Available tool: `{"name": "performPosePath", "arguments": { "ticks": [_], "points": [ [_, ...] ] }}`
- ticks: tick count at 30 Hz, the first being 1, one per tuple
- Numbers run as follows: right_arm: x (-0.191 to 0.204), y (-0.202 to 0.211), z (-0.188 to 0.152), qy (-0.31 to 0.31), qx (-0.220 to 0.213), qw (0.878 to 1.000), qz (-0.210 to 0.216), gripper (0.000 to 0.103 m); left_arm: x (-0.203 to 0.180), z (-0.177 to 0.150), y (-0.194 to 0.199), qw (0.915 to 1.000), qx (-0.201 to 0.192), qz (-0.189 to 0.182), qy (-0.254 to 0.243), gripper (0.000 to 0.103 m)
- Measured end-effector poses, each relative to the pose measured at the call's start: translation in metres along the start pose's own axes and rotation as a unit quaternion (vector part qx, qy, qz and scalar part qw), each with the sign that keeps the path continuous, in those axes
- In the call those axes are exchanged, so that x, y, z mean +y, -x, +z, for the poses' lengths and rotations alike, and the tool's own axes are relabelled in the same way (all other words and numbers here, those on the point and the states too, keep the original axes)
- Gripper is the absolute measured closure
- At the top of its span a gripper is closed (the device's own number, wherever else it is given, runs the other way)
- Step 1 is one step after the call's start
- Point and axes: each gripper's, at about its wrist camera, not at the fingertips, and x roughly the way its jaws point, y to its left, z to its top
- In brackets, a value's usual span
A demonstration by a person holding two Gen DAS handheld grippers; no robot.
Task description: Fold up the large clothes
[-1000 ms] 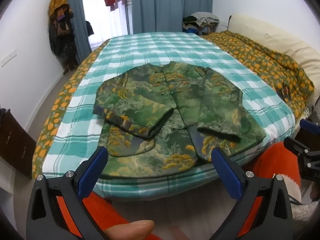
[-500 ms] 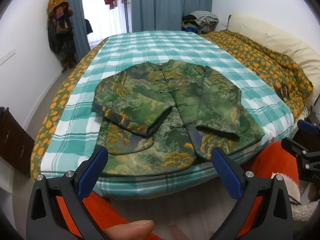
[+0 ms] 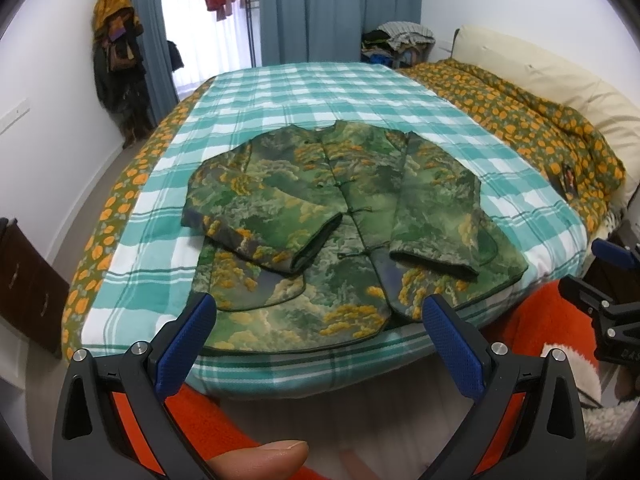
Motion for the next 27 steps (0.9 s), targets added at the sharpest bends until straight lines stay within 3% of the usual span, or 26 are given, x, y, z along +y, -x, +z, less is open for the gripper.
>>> {"name": "performPosePath", "arguments": {
  "ticks": [27],
  "points": [
    [0.0038,0.0003,0.0029,0.005,-0.004,1.0,0.001,0.006,-0.0012,0.0003,0.0002,1.0,0.0,0.0,-0.001,0.001]
  ]
}}
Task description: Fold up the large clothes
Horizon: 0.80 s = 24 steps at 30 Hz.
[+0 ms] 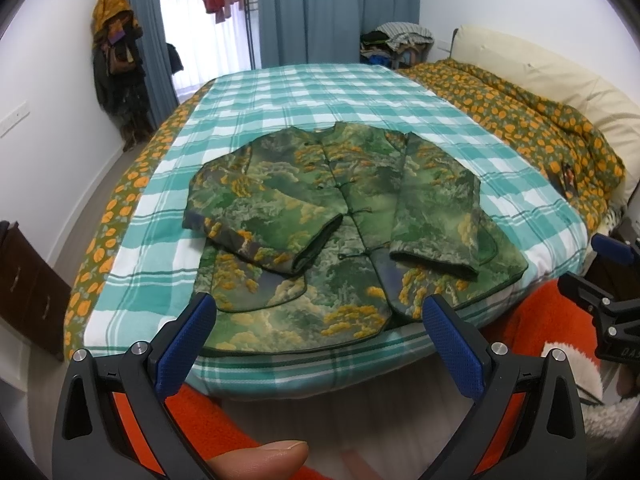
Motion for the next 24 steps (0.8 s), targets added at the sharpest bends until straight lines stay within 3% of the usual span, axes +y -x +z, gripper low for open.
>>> {"name": "performPosePath", "arguments": {
  "ticks": [24],
  "points": [
    [0.0022,-0.0014,-0.0039,0.002,0.005,1.0,0.004,0.006,0.0057,-0.0042,-0.0008,1.0,0.002,0.002,-0.001,0.001]
  ]
}}
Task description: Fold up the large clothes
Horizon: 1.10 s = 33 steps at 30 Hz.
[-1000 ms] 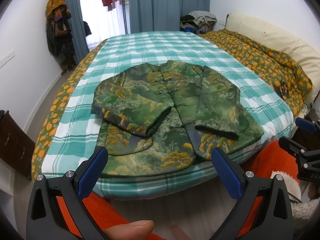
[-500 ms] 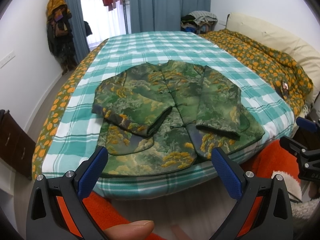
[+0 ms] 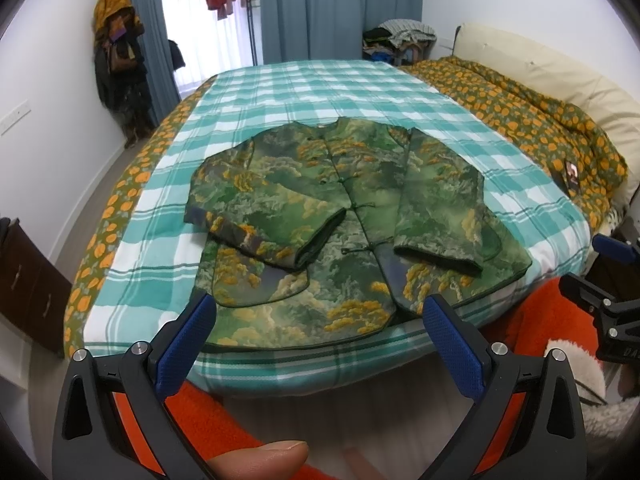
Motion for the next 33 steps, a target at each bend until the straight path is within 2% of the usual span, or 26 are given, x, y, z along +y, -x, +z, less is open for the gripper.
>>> {"name": "performPosePath", "arguments": {
  "ticks": [15,21,25,28,30,33],
  "points": [
    [0.001,-0.001,-0.001,0.0,-0.002,1.0,0.001,0.006,0.0,-0.003,-0.001,1.0,0.002,0.004,-0.001,0.001],
    [-0.003,-0.008,-0.001,-0.006,0.005,1.0,0.004,0.006,0.003,-0.008,-0.005,0.9996,0.005,0.025,-0.007,0.0],
    [-0.006,-0.007,0.001,-0.01,-0.001,1.0,0.026,0.006,0.002,-0.006,-0.006,0.9993,0.001,0.036,-0.002,0.0],
    [-0.004,-0.008,0.007,0.007,-0.018,0.999,0.037,0.006,0.006,-0.006,-0.003,0.9991,-0.015,0.04,0.007,0.0],
    [0.0,-0.015,0.011,0.039,-0.03,0.998,0.034,0.006,0.009,-0.007,-0.002,0.999,-0.027,0.033,0.01,0.0],
    [0.006,-0.049,0.013,0.102,-0.022,0.993,0.046,0.006,0.009,-0.007,-0.003,0.9984,-0.032,0.047,0.001,0.0]
  ]
}}
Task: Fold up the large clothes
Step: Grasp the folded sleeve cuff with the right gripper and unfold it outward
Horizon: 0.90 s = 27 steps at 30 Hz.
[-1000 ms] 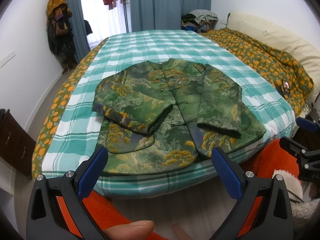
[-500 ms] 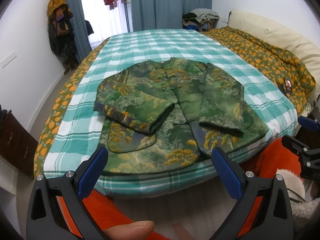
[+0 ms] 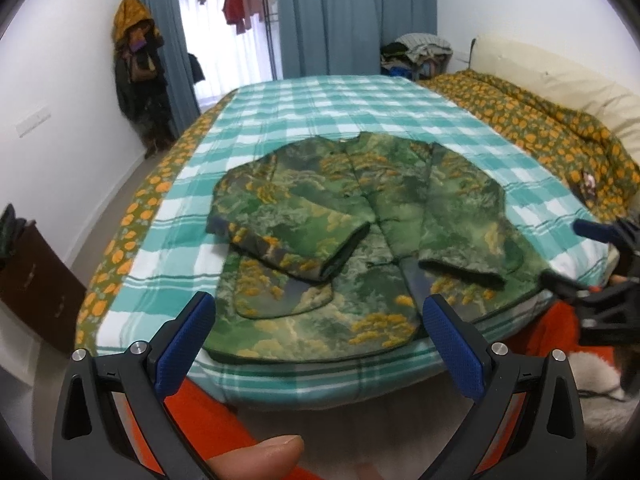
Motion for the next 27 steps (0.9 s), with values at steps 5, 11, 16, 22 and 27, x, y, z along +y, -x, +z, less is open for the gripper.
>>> {"name": "performPosePath", "arguments": {
  "ticks": [5,11,16,22,27],
  "points": [
    [0.006,-0.081,-0.005,0.091,0.063,0.994,-0.013,0.007,0.001,-0.006,-0.009,0.9994,0.028,0.013,-0.016,0.0],
    [0.006,-0.158,-0.007,0.115,0.095,0.989,0.004,0.023,0.012,-0.013,-0.013,0.9985,0.051,0.014,0.008,0.0],
    [-0.011,-0.174,-0.005,0.055,0.109,0.992,0.017,0.075,0.015,-0.017,-0.018,0.9976,0.063,0.027,0.003,0.0],
    [-0.046,-0.089,0.015,-0.018,0.017,0.999,-0.021,0.092,0.014,-0.016,-0.032,0.996,0.088,0.014,0.008,0.0],
    [-0.133,-0.018,0.023,-0.08,-0.043,0.987,-0.131,0.092,0.007,-0.014,-0.035,0.9965,0.08,0.023,-0.004,0.0]
  ]
}}
